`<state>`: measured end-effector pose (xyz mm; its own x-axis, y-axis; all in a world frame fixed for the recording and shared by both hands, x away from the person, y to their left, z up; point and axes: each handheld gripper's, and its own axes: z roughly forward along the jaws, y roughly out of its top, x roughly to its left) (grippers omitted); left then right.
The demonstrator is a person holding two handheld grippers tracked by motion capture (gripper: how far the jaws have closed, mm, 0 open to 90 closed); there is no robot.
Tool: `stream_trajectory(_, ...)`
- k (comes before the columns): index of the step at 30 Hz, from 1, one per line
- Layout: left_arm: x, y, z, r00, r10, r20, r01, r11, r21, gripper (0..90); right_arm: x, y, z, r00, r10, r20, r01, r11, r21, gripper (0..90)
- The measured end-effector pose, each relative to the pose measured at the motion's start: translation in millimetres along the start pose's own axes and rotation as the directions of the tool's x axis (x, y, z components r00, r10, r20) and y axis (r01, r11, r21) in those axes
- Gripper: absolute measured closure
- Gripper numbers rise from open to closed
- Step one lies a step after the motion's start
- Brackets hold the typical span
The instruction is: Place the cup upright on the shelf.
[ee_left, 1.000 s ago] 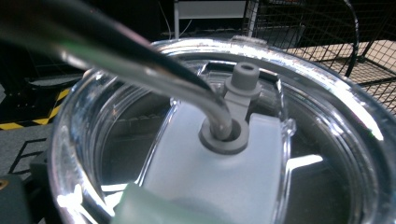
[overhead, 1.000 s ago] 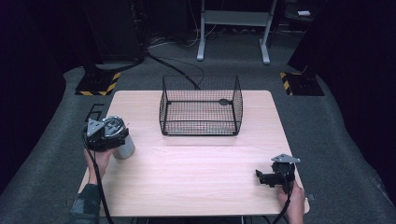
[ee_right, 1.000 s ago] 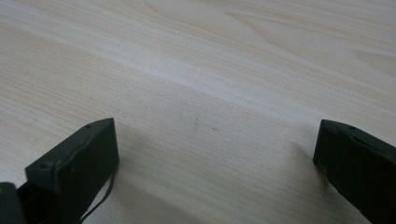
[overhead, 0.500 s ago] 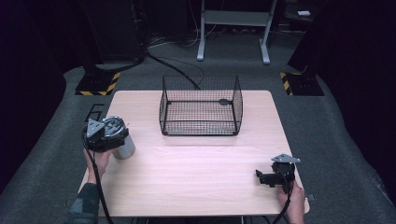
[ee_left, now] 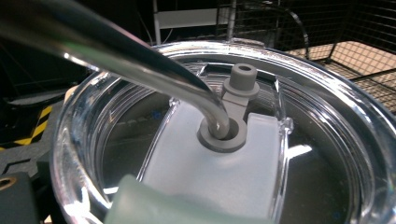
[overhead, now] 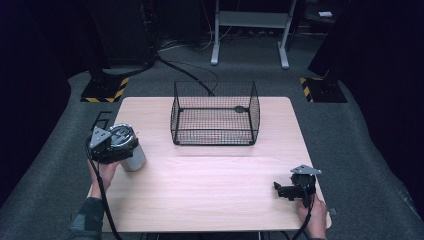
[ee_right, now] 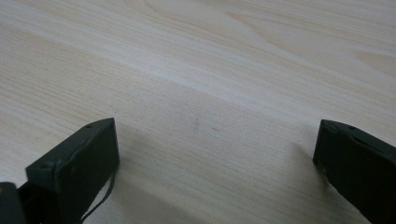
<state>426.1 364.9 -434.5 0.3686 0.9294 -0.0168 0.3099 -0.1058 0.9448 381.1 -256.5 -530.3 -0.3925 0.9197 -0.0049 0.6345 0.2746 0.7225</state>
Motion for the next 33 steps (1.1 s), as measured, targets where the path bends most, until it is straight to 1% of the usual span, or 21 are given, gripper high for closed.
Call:
stream_trajectory(2,-2.2,2.4,-2.0,0.9999,0.013,0.006,-0.013,0.9999,0.001,3.9,-0.1,0.0,0.0,1.0,0.0,0.0,0.0,1.0,0.0,0.0)
stream_trajectory(7,-7.7,5.8,-2.2,0.9994,0.024,0.026,-0.024,0.9997,-0.001,3.9,-0.1,0.0,0.0,1.0,-0.001,0.0,0.001,1.0,0.0,0.0)
stream_trajectory(9,-11.4,8.9,-2.8,0.9986,0.041,0.034,-0.041,0.9992,0.0,3.9,-0.1,0.0,0.0,1.0,0.0,0.0,0.0,1.0,0.0,0.0)
stream_trajectory(10,-11.4,8.9,-2.8,0.9986,0.041,0.034,-0.041,0.9992,0.0,3.9,-0.1,0.0,0.0,1.0,0.0,0.0,0.0,1.0,0.0,0.0)
stream_trajectory(11,-13.6,11.0,-3.2,0.9982,0.042,0.042,-0.042,0.9991,-0.011,3.8,-0.1,0.0,0.0,1.0,0.0,0.0,0.0,1.0,0.0,0.0)
stream_trajectory(12,-13.6,11.0,-3.2,0.9982,0.042,0.042,-0.042,0.9991,-0.011,3.9,-0.1,0.0,0.0,1.0,0.0,0.0,0.0,1.0,0.0,0.0)
stream_trajectory(15,-17.8,14.5,-3.7,0.9968,0.048,0.064,-0.047,0.9989,-0.008,3.9,-0.1,0.0,0.0,1.0,0.0,0.0,0.0,1.0,0.0,0.0)
stream_trajectory(16,-17.8,14.5,-3.7,0.9968,0.048,0.064,-0.047,0.9989,-0.008,3.8,-0.1,0.0,0.0,1.0,0.0,0.0,0.0,1.0,0.0,0.0)
stream_trajectory(21,-26.2,19.5,-3.0,0.9929,0.062,0.101,-0.062,0.998,-0.001,3.9,-0.1,0.0,0.0,1.0,0.0,0.0,0.0,1.0,0.0,0.0)
stream_trajectory(22,-26.2,19.5,-3.0,0.9929,0.062,0.101,-0.062,0.998,-0.001,3.9,-0.1,0.0,0.0,1.0,0.0,0.0,0.0,1.0,0.0,0.0)
stream_trajectory(23,-29.3,21.6,-2.6,0.9915,0.071,0.109,-0.071,0.9974,0.0,3.8,0.0,0.0,0.0,1.0,0.0,0.0,0.0,1.0,0.0,0.0)
stream_trajectory(24,-31.0,22.4,-1.8,0.9912,0.069,0.113,-0.069,0.9976,-0.006,3.9,-0.1,0.0,0.0,1.0,0.0,0.0,0.0,1.0,0.0,0.0)
stream_trajectory(25,-32.1,23.6,-2.0,0.99,0.071,0.122,-0.072,0.9974,-0.001,3.8,-0.1,0.0,0.0,1.0,0.0,0.0,0.0,1.0,0.0,0.0)
stream_trajectory(26,-32.1,23.6,-2.0,0.99,0.071,0.122,-0.072,0.9974,-0.001,3.8,0.0,0.0,0.0,1.0,0.0,0.0,0.0,1.0,0.0,0.0)
stream_trajectory(28,-35.9,26.5,-0.6,0.9884,0.072,0.133,-0.072,0.9974,-0.006,3.8,-0.1,0.0,0.0,1.0,0.0,0.0,0.0,1.0,0.0,0.0)
stream_trajectory(32,-41.2,30.9,1.1,0.9843,0.078,0.158,-0.079,0.9969,0.0,3.8,-0.1,0.0,0.0,1.0,0.0,0.0,0.0,1.0,0.0,0.0)
stream_trajectory(33,-42.3,31.4,1.7,0.9843,0.078,0.159,-0.078,0.9969,-0.003,3.9,-0.1,0.0,0.0,1.0,-0.001,0.0,0.001,1.0,0.0,0.0)
